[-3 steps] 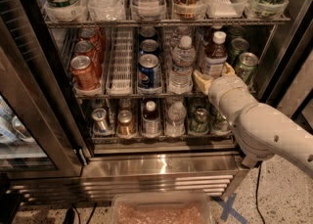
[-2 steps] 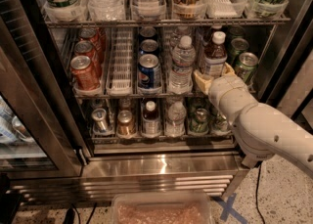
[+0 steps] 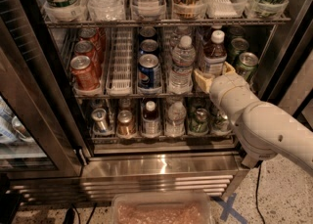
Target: Pick blue plastic bottle from middle shelf of fridge
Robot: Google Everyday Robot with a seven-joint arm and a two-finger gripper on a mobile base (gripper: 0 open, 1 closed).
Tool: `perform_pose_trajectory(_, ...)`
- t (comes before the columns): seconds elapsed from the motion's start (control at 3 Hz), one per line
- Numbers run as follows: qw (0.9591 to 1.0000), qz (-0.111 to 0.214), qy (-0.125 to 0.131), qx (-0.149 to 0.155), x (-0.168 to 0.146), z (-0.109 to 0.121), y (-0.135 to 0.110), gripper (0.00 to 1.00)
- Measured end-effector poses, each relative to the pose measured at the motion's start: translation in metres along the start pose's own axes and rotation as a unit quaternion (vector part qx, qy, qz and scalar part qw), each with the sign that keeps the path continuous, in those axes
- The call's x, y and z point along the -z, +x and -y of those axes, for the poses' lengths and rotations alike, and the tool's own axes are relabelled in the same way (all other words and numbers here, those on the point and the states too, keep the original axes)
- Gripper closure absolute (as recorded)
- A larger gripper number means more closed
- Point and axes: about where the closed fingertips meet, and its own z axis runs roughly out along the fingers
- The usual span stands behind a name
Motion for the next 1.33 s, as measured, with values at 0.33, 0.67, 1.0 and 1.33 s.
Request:
perform_pose_trajectory(0.33, 0.9995, 0.023, 0.005, -0.02, 0.003, 0.009, -0.019, 1.0)
perform_pose_trajectory(0.67, 0.9995, 0.023, 0.005, -0.02, 0.003, 0.007, -0.013, 1.0)
perform_pose_trajectory(1.0, 0.9991, 0.03, 0.014, -0.025, 0.009, 0.013, -0.013, 1.0)
perform_pose_trajectory(1.33, 0.999, 0.028, 0.022, -0.025, 0.016, 0.019, -0.009, 1.0)
